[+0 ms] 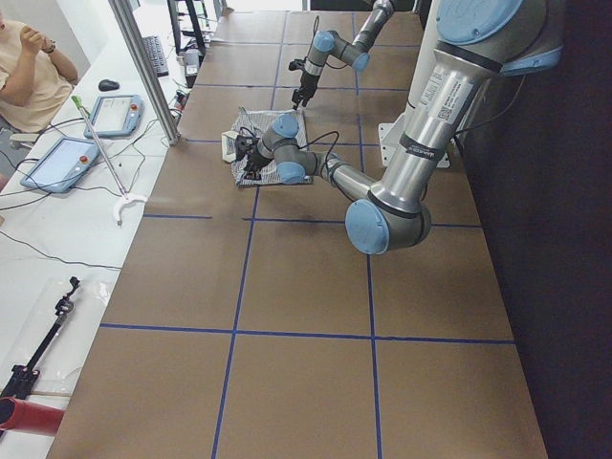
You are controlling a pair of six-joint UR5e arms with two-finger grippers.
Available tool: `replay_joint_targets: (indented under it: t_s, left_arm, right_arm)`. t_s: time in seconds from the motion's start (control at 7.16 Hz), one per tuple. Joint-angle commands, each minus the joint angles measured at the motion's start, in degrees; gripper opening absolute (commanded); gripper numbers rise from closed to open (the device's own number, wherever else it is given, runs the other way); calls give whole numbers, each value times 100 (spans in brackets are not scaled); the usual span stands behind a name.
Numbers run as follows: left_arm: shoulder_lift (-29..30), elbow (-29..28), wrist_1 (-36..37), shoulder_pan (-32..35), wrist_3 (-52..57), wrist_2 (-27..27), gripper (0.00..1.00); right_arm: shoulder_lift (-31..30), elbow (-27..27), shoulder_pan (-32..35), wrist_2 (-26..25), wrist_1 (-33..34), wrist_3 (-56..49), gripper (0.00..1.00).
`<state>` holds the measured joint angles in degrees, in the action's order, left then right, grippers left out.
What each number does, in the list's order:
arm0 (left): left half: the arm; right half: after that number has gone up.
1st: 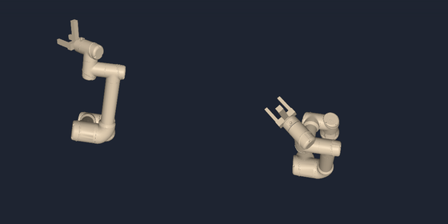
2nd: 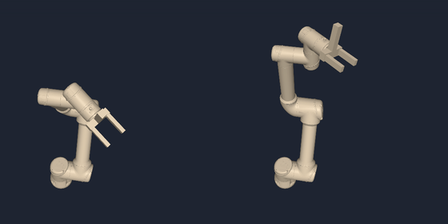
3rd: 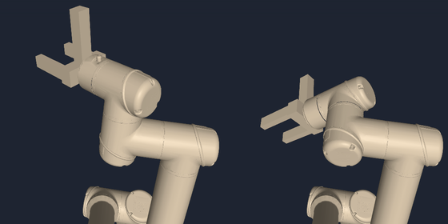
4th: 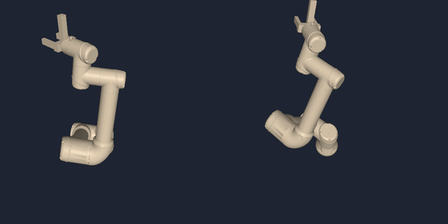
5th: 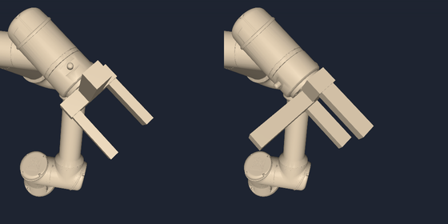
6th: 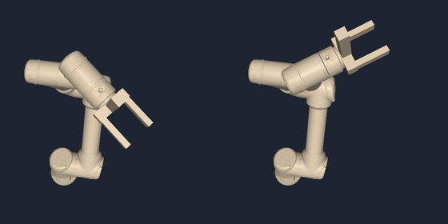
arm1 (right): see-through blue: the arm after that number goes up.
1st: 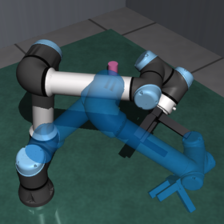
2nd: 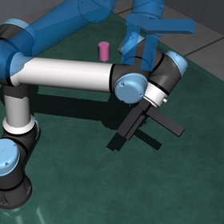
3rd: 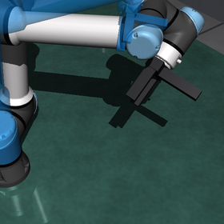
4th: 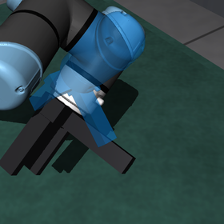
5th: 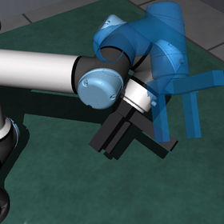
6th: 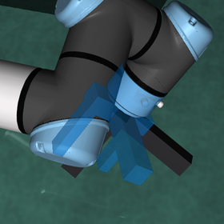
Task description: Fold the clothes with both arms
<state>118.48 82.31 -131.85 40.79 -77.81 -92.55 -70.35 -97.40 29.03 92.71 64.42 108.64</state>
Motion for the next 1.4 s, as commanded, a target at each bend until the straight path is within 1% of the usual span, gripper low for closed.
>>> replay_joint_targets:
  t_s: [0.0, 0.14, 0.28, 0.7, 0.84, 0.98, 1.12, 1.26]
  left_arm:
    - [0, -5, 1, 8, 3, 0, 41]
    - [0, 4, 10, 17, -6, 0, 41]
    - [0, -5, 10, 17, -6, 0, 41]
    - [-27, -5, 10, 17, -6, 0, 41]
    - [-18, 4, 10, 17, -6, 0, 41]
    - [-9, 22, 10, 17, -14, 0, 41]
    - [17, 39, 10, 17, -32, 0, 42]
    - [43, 170, 19, -9, -119, -26, 51]
  right_arm:
    - [-13, 72, -21, -7, 0, -1, 59]
    - [-31, 55, -3, 2, 0, -1, 16]
    - [-31, 20, -3, 2, 0, -9, 0]
    - [4, -112, 14, 54, 0, -53, 0]
    - [-283, -582, 49, 72, 70, -54, 0]
    - [-956, -1448, -63, 63, 349, -19, 0]
    - [-1667, -2423, -456, 20, 787, -1, 0]
    - [-2066, -2946, -947, 28, 1026, 130, 0]
